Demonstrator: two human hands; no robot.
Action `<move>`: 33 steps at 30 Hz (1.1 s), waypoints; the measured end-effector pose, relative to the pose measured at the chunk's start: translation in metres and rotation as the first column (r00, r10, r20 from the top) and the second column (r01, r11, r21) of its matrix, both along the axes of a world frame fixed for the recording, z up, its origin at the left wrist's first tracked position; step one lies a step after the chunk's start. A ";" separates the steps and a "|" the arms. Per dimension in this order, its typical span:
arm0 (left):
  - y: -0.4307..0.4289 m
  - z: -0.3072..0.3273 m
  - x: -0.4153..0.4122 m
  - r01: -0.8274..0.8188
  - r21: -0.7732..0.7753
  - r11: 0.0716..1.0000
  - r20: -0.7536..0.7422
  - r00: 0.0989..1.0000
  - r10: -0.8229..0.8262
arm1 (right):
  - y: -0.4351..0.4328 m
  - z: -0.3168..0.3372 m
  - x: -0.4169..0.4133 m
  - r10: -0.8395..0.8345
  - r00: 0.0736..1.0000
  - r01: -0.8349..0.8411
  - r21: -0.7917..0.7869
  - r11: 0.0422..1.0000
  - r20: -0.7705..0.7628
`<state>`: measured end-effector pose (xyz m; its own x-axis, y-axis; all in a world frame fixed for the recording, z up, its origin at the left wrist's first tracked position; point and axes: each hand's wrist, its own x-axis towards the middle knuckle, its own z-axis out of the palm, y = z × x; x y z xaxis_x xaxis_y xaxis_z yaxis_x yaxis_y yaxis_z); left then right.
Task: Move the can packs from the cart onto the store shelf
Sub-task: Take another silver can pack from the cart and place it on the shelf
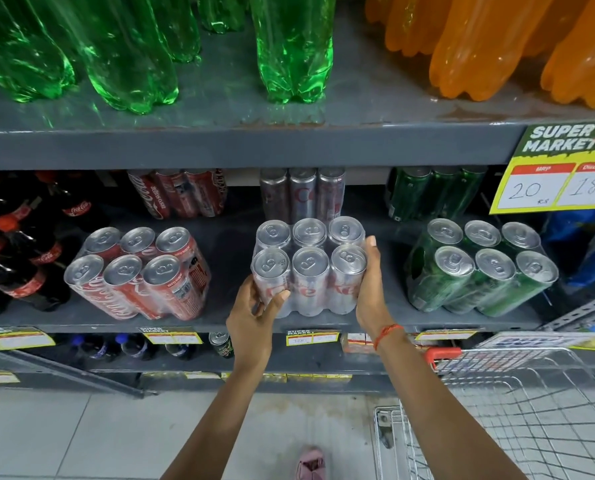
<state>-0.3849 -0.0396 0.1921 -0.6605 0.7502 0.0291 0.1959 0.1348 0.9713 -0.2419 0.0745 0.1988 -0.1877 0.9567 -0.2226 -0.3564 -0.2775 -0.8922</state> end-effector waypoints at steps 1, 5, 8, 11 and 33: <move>-0.001 -0.001 -0.002 -0.002 0.000 1.000 -0.009 1.000 0.002 | 0.000 0.001 -0.001 0.008 1.000 -0.008 -0.007 1.000 0.001; -0.003 0.000 -0.012 0.039 -0.004 0.999 -0.019 0.999 -0.039 | -0.004 0.005 -0.008 -0.019 1.000 0.019 -0.025 1.000 0.005; -0.004 0.001 -0.012 0.063 -0.003 0.998 -0.017 0.998 -0.063 | -0.005 0.005 -0.010 -0.036 0.999 0.037 -0.032 0.999 0.006; -0.003 0.000 -0.013 0.084 0.005 0.996 -0.034 0.996 -0.084 | -0.008 0.006 -0.011 -0.060 0.998 0.061 -0.037 0.997 0.001; -0.002 0.006 -0.009 0.056 -0.027 0.998 -0.114 0.992 -0.059 | -0.013 0.015 -0.008 -0.105 0.992 0.110 -0.068 0.992 0.065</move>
